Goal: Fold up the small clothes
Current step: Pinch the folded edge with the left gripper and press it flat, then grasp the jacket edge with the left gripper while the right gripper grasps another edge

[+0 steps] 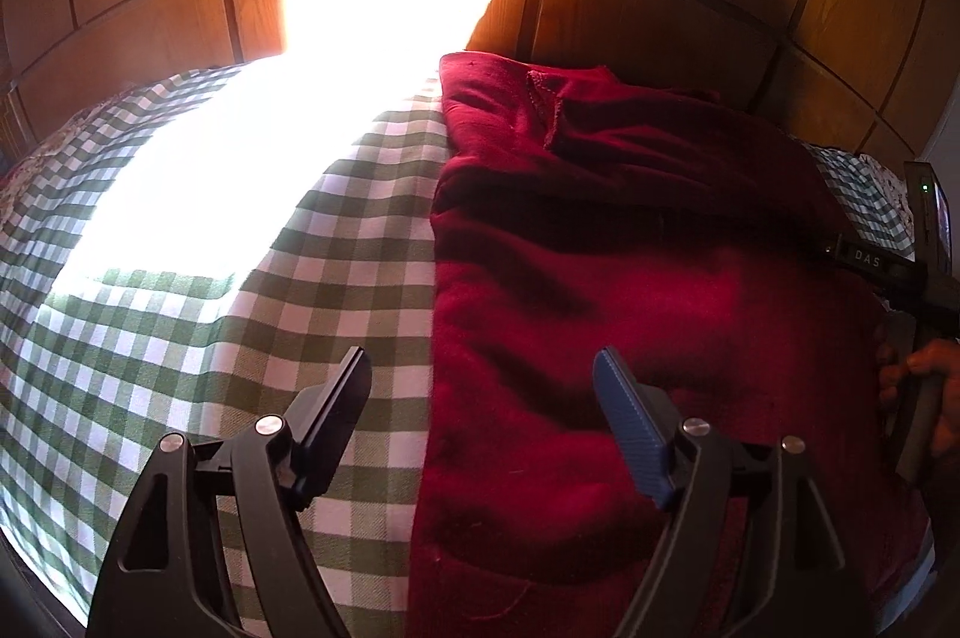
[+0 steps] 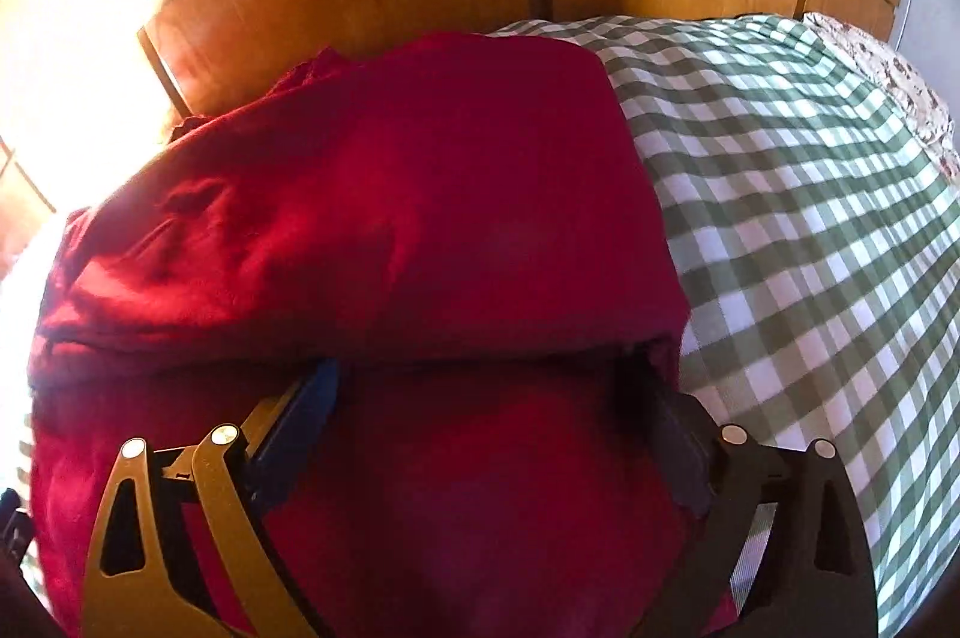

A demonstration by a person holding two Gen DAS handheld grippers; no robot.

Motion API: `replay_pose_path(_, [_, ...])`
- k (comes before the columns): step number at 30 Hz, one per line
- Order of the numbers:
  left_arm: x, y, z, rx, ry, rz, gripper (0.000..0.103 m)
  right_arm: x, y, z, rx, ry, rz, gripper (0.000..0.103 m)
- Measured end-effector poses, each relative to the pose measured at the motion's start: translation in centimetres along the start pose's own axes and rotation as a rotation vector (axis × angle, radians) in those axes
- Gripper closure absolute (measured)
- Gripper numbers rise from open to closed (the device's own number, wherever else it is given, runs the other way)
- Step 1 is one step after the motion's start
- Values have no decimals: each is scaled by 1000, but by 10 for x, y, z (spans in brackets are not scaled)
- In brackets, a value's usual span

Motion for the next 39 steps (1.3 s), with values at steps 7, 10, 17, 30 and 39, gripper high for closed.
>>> replay_pose_path(7, [14, 21, 19, -33, -33, -52, 26, -3, 33, 39, -27, -49, 33, 9])
replay_pose_path(10, [25, 35, 26, -25, -26, -41, 26, -9, 49, 58, -37, -62, 18, 9])
replay_pose_path(17, [48, 59, 40, 1, 4, -37, 26, -29, 91, 83, -5, -82, -22, 9])
replay_pose_path(30, [93, 139, 99, 196, 233, -138, 54, -24, 175, 129, 113, -242, 26, 24])
replay_pose_path(39, [101, 180, 118, 275, 374, -147, 93, -15, 198, 144, 182, -322, 68, 88])
Point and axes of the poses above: each gripper's, at about its wrist camera, not at the fingertips, and z roughly against the way its jaws point, x to its left, y to its underside, the point moved 5 cm from there along -z, roughly the way its jaws point, and after that the axes turned 11 degrees about z, right-handed, at the moved point
